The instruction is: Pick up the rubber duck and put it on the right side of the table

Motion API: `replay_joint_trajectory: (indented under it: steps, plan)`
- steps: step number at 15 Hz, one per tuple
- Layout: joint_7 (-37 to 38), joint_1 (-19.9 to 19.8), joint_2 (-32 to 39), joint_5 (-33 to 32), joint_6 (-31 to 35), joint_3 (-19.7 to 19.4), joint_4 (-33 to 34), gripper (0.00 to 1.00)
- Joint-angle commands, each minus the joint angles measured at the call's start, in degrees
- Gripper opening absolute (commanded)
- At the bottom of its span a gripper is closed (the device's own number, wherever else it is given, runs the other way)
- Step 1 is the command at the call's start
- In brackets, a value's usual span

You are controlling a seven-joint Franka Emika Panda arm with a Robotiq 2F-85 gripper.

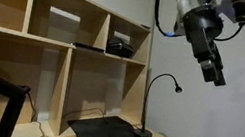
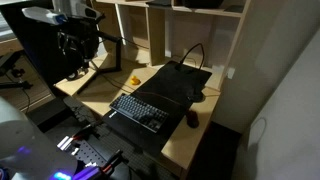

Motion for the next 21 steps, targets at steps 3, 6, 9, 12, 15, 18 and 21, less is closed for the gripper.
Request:
replay_joint_trajectory:
  steps: [3, 6, 9, 12, 15, 18, 21]
  plan:
    - [-0.22, -0.51, 0.02, 0.19, -0.09, 0.41, 0.09, 1.00]
    - [-0.22, -0.51, 0.02, 0.19, -0.09, 0.41, 0.09, 1.00]
    - [-1.54, -0.29, -0.34, -1.03, 1.55, 0.39, -0.40, 1.00]
    - [-2.55, -0.01, -1.01, -0.50, 5.94, 0.10, -1.33, 1.00]
    - [-3.32, 0.18, -1.11, 0.75, 9.86, -0.20, -1.80, 1.00]
    - [-2.22, -0.24, 0.02, 0.05, 8.11, 0.24, -0.26, 1.00]
    - [-2.24, -0.24, 0.01, 0.05, 8.20, 0.24, -0.26, 1.00]
